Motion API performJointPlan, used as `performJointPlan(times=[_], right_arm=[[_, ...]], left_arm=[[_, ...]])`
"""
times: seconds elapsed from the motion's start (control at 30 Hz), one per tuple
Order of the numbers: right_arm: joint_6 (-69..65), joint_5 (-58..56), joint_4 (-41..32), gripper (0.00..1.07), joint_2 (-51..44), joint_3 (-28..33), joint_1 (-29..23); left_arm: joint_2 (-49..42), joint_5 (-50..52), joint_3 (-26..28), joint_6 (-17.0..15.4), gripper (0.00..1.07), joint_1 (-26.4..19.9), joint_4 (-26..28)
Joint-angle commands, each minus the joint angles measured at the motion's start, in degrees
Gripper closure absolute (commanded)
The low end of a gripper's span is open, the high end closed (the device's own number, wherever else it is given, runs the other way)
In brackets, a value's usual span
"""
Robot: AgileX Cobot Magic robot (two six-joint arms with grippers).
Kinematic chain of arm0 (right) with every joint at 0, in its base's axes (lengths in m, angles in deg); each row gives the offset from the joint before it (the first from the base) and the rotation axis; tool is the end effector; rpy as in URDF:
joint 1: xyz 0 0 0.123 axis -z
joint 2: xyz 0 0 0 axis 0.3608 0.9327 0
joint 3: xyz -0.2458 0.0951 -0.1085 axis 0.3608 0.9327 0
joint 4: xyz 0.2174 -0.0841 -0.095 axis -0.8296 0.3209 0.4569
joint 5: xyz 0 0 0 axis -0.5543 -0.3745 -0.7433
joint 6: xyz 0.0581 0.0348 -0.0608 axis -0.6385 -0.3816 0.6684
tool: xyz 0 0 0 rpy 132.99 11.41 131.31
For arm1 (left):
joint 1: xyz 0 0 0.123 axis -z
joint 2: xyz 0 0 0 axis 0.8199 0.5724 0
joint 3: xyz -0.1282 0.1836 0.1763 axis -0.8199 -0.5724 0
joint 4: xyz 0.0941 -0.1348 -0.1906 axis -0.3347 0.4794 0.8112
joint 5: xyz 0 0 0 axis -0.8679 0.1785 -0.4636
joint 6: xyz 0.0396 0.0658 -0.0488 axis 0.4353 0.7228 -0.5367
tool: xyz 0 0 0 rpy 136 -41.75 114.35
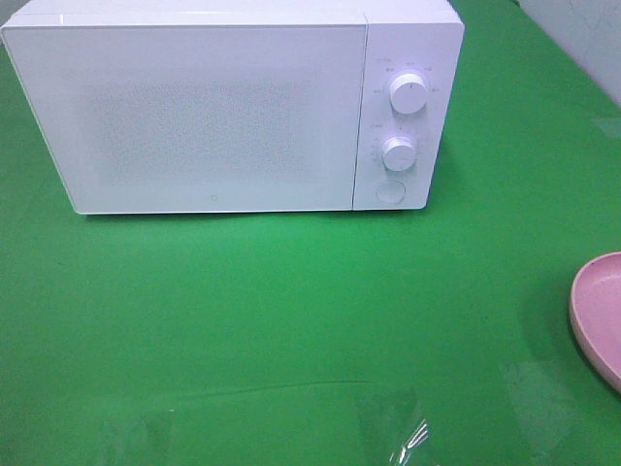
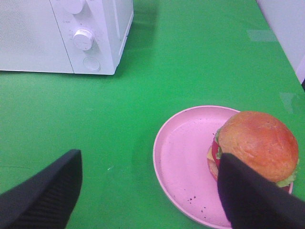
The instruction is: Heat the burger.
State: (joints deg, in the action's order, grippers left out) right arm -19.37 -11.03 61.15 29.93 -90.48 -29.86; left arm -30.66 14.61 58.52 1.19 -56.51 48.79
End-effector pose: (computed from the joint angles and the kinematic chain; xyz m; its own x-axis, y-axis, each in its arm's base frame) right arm -0.0002 -0.0059 0.2825 -0.3774 0.0046 -0.9260 -0.0691 0.9971 0.0331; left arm -0.0087 0.0049 0.2811 -0.4486 -0.0399 -0.8928 -0.0881 0.9961 -0.0002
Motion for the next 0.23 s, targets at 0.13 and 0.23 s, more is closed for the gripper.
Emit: performJointPlan(times=[0.13,0.23], right_arm=[[0.7,0.5,-0.2,0.31,-1.4,0.1,0.4],[0.7,0.5,-0.2,0.31,-1.4,0.1,0.4]], left_arm=[[-1.3,0.6,-0.2,-0.1,0.10,-0.3,0.2],[-1.3,0.6,-0.2,-0.1,0.10,-0.3,0.2]])
